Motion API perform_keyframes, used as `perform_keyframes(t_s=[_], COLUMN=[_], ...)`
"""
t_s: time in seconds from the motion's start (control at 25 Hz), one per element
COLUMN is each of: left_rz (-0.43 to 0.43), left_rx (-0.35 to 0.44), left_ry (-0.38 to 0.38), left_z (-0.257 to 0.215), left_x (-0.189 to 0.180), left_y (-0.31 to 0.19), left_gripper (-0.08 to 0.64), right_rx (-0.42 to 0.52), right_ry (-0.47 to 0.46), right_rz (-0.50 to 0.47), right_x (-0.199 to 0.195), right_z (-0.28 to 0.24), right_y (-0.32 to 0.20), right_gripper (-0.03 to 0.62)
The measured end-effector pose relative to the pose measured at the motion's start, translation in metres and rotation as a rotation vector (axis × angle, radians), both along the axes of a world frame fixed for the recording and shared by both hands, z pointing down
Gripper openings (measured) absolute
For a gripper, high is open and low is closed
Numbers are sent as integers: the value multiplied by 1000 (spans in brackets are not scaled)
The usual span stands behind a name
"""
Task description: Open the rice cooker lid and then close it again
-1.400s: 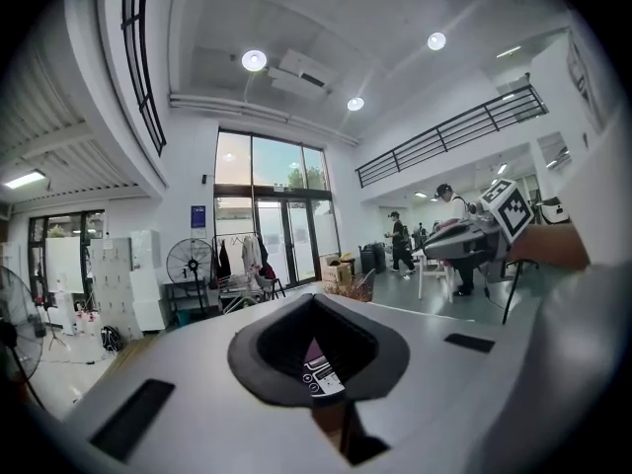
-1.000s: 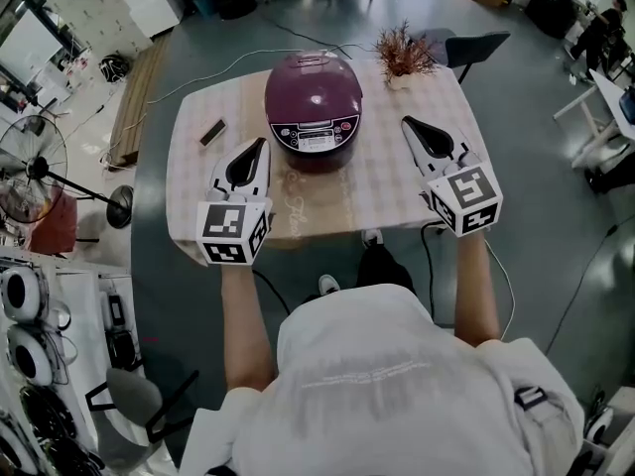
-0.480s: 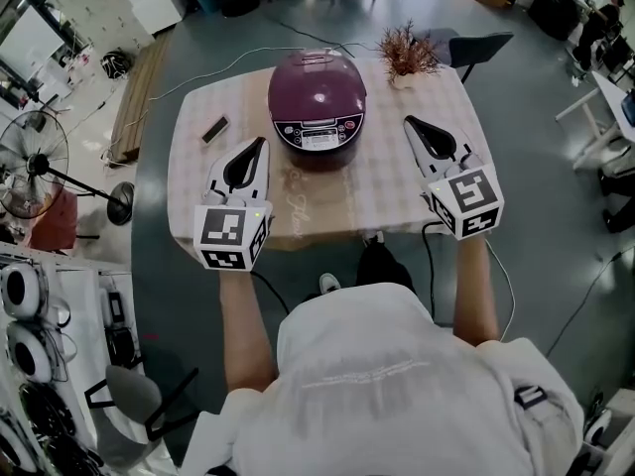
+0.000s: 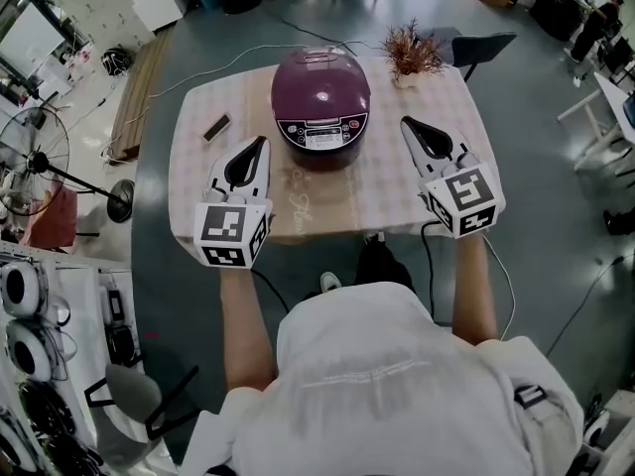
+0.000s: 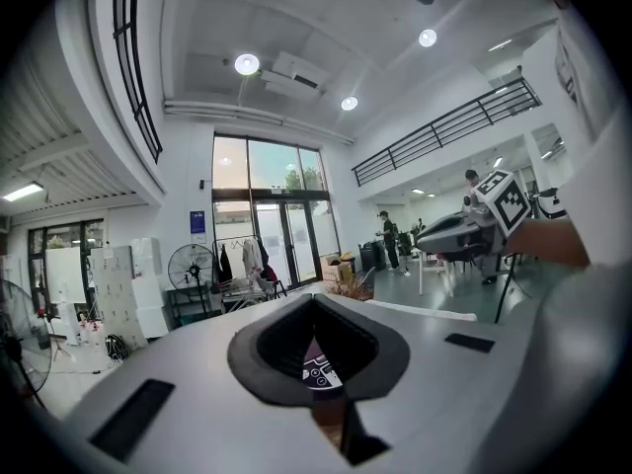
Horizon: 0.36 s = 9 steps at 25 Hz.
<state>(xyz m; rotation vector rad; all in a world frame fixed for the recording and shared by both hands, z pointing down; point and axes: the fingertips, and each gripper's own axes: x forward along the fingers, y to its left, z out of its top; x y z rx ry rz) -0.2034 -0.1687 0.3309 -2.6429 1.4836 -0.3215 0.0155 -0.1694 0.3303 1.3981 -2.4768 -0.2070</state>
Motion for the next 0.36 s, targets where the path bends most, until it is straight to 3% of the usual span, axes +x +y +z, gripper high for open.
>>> perform_keyframes(t_s=[0.36], left_rz=[2], left_rx=[-16], left_ry=[1], left_z=[8], left_x=[-6], left_y=[-8], left_gripper=[15], right_rx=[-13], right_ry=[-1], right_rz=[-6], right_x=[-7], right_z=[7], right_y=[-9], right_gripper=[26])
